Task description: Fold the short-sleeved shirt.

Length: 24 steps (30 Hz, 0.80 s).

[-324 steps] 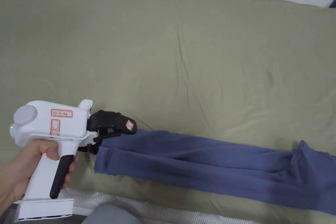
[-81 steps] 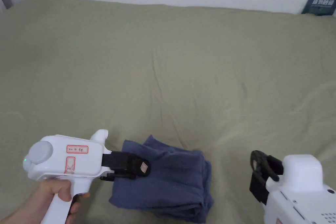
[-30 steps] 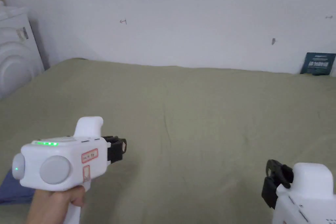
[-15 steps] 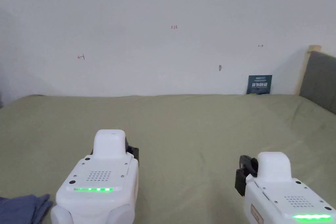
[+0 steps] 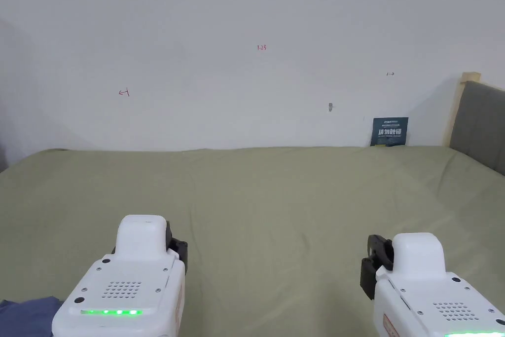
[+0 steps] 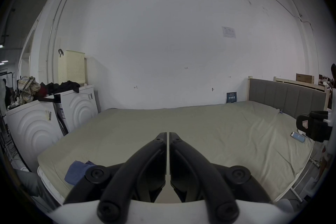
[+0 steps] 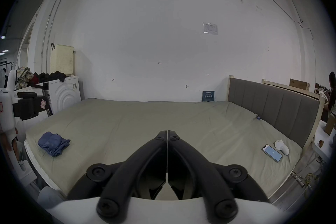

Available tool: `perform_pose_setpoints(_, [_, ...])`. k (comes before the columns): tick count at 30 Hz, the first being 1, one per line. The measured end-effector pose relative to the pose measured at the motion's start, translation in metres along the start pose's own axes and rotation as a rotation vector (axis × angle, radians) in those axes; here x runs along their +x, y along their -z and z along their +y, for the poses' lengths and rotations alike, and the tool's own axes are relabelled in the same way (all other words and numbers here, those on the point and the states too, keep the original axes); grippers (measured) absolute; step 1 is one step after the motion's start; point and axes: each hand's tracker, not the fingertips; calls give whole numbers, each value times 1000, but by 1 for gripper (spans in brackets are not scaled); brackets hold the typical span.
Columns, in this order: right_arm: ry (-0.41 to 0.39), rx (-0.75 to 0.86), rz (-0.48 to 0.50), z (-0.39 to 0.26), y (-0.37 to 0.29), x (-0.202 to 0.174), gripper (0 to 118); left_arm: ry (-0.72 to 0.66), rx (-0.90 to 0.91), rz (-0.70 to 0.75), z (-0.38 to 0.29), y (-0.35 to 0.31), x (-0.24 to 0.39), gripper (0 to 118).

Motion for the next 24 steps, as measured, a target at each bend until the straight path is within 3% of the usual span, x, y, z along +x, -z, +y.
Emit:
perform_pose_setpoints(7, [-8, 19, -10, 1, 0, -1, 7, -16, 5, 28, -3, -3, -8, 6])
perform_pose_setpoints(8, [-6, 35, -30, 1, -1, -1, 21, -16, 16, 39, -2, -3, -8, 21])
perform_pose_setpoints(9, [2, 53, -33, 1, -1, 0, 48, -14, 14, 49, -2, -3, -9, 52])
perform_pose_setpoints(10, [-11, 56, -41, 1, -1, 0, 99, -19, -1, 60, -1, 0, -11, 103])
perform_pose_setpoints(11, [-24, 68, -56, 1, -1, -1, 118, -34, -1, 56, -3, 1, -12, 118])
perform_pose_setpoints(12, [-44, 136, -81, 4, -5, -3, 118, -20, 78, 17, 0, -5, -15, 118])
perform_pose_setpoints(24, [-47, 50, -47, 6, 0, -6, 118, 0, -79, 52, 1, 7, -6, 118])
